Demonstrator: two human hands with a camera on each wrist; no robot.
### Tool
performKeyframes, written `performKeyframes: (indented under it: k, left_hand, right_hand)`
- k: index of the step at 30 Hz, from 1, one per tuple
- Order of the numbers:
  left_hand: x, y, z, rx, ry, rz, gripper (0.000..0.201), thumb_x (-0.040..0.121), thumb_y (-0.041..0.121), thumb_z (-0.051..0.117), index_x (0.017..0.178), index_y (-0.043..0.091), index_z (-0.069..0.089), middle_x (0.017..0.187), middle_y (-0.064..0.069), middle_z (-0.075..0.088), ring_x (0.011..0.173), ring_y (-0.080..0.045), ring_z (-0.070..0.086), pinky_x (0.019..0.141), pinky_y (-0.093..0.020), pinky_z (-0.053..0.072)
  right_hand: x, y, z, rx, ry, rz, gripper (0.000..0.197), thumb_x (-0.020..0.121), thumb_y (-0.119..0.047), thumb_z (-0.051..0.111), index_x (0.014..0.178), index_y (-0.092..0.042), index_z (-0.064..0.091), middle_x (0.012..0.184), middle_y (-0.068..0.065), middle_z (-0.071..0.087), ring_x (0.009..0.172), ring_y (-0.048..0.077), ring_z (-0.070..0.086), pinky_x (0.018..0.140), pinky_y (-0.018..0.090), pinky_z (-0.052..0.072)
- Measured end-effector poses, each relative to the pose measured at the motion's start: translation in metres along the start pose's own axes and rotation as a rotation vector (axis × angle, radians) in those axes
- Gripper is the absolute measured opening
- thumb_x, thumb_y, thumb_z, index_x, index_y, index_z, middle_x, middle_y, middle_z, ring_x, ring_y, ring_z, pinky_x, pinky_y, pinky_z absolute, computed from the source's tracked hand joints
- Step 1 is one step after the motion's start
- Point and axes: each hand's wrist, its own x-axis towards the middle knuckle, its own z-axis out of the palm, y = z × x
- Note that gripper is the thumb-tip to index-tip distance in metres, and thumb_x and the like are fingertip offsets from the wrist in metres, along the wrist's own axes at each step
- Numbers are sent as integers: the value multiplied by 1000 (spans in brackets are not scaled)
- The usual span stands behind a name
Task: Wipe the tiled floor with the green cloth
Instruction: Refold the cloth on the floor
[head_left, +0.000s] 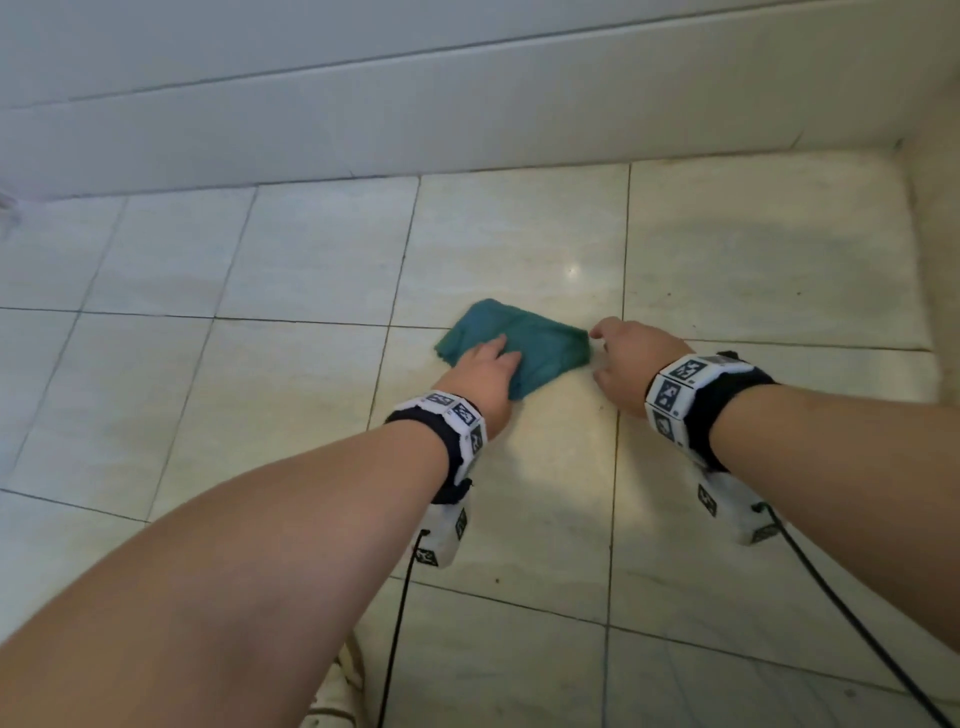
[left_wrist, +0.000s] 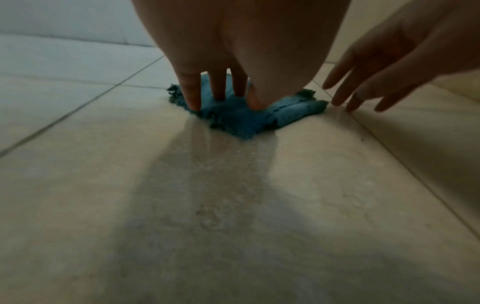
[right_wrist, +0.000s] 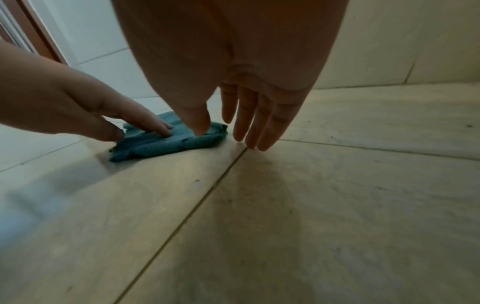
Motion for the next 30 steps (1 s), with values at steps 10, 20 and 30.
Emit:
performKeyframes:
  k: [10, 20, 30]
  left_hand:
    - [-3, -15, -7, -334, 383, -143, 56, 85, -6, 51, 138, 11, 51, 140, -9, 42, 125, -25, 47, 102, -27, 38]
    - [13, -41, -17, 8, 120, -38, 51, 86, 4, 59, 133, 21, 49, 122, -14, 49, 103, -33, 55, 84, -38, 50]
    - [9, 4, -126, -334, 131, -128, 23, 90, 6, 55, 104, 7, 73, 104, -8, 66, 95, -25, 60, 78, -30, 50]
  right_hand:
    - [0, -16, 26, 170, 19, 140, 60, 93, -34, 62, 144, -10, 40, 131, 14, 56, 114, 30, 58, 85, 31, 45]
    - [-29, -10, 23, 176, 11, 158, 61, 97, -32, 60, 148, -14, 34, 136, 10, 55, 120, 28, 56, 93, 32, 45]
    - [-37, -22, -38, 151, 77, 111, 52, 95, -36, 58, 142, -19, 41, 130, 4, 60, 113, 25, 58, 92, 32, 47]
